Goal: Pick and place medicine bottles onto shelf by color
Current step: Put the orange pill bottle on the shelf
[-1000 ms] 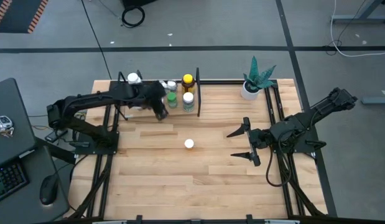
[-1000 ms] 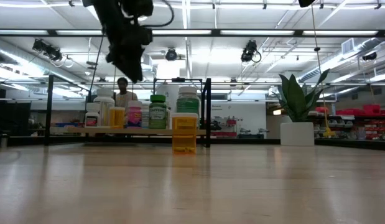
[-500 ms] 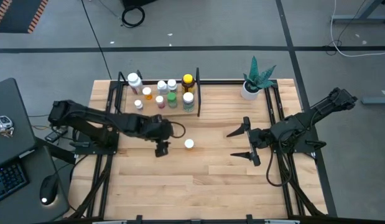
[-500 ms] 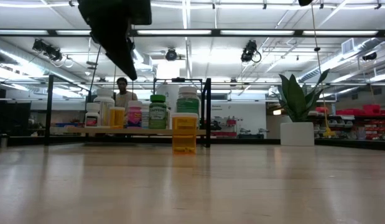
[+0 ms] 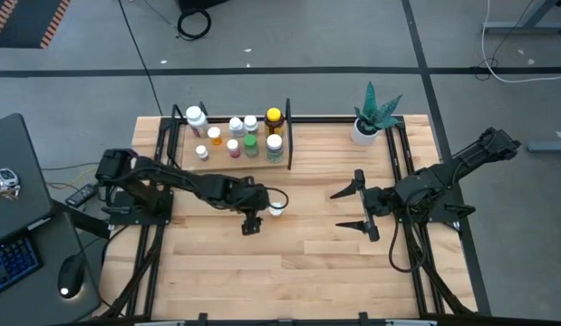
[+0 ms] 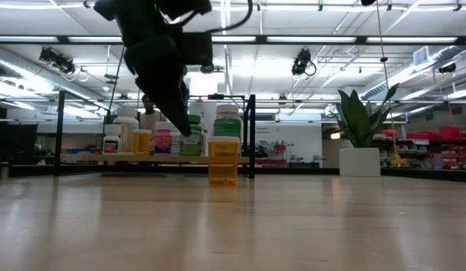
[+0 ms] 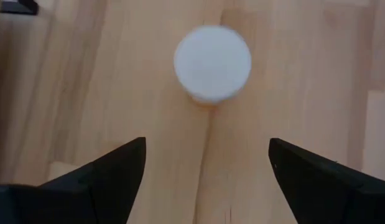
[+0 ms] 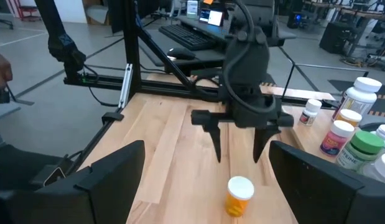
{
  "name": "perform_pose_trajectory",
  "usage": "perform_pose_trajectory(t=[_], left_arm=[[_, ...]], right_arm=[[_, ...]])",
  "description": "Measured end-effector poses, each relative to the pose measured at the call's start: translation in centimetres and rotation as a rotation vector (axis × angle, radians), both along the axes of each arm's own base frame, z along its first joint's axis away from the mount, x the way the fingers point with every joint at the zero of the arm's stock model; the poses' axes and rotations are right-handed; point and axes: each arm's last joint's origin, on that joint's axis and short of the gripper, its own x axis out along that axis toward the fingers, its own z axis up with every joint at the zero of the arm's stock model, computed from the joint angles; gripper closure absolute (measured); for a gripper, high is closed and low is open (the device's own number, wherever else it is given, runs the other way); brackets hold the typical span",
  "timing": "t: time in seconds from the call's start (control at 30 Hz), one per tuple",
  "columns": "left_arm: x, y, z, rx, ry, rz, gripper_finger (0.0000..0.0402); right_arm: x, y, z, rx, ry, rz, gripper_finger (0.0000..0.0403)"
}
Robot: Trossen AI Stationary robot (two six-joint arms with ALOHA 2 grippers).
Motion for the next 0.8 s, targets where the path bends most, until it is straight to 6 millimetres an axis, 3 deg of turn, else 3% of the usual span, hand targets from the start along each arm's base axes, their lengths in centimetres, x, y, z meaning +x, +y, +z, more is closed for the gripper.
perform_pose_trajectory(t=[0.3, 0.53, 0.8], left_arm=[[2.9, 0.9, 0.0, -0.017, -0.018, -0.029, 0.0053], [5.3, 0.9, 0.0, -0.006, 0.078, -0.081, 0.0053], [6.7, 1.2, -1.2, -0.029, 0.127, -0.103, 0.0053]], right_arm=[[0.0, 0.0, 0.2, -0.014, -0.017, 0.004, 0.0050], [0.0, 0.0, 0.0, -0.019, -0.004, 0.005, 0.0050], [0.0, 0.0, 0.0, -0.018, -0.001, 0.004, 0.0050]])
